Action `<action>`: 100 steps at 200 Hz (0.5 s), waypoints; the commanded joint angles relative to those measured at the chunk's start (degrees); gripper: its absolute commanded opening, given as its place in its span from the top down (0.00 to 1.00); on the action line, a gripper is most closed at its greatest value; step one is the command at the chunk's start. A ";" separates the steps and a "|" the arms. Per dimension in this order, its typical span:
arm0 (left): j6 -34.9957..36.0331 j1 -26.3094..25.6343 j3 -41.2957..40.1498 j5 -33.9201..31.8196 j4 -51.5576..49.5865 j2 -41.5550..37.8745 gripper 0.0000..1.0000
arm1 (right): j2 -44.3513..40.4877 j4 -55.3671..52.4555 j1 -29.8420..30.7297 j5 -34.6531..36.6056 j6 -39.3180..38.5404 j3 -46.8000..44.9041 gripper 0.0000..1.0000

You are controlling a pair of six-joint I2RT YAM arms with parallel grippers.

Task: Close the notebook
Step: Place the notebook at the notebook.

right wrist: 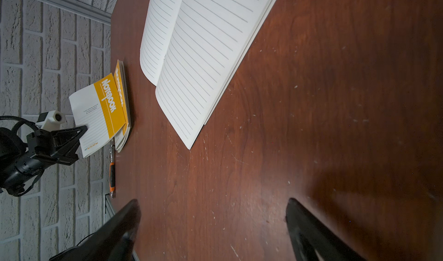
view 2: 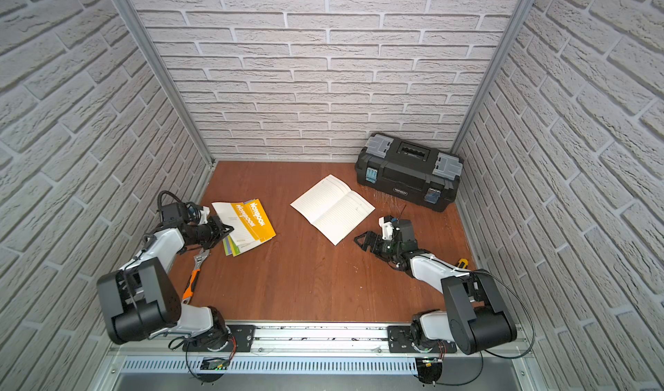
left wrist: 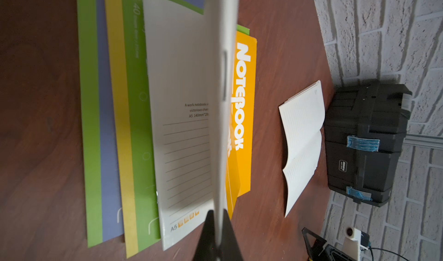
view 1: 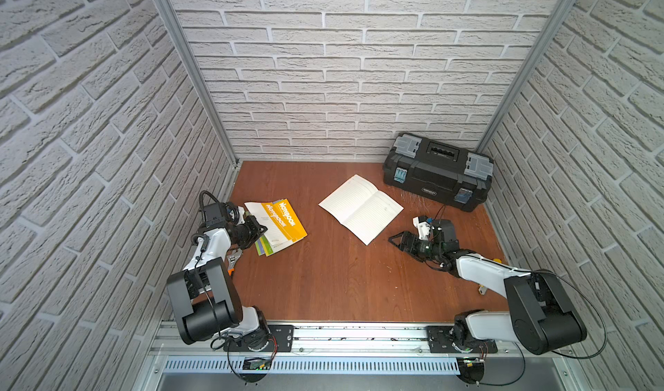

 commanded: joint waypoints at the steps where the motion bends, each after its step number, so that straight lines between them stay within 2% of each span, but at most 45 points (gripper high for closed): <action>1: 1.89 0.35 1.79 -0.18 0.41 0.95 1.00 | 0.32 3.68 0.19 -1.40 0.33 -0.43 0.06; 47: -3.42 -2.15 0.04 6.88 8.09 1.24 1.00 | 1.47 4.51 0.19 -1.75 0.34 -0.43 0.06; 70: -11.43 -3.11 -3.13 9.48 18.12 -1.00 1.00 | 1.81 4.56 0.19 -1.90 0.43 -0.31 0.06; 82: -11.19 -3.74 -2.67 7.58 16.70 -1.76 1.00 | 1.53 4.26 0.15 -1.93 0.29 -0.25 0.06; 100: -8.71 -4.09 -0.94 8.20 12.76 1.07 1.00 | 1.47 3.62 0.17 -1.52 -0.19 -0.14 0.06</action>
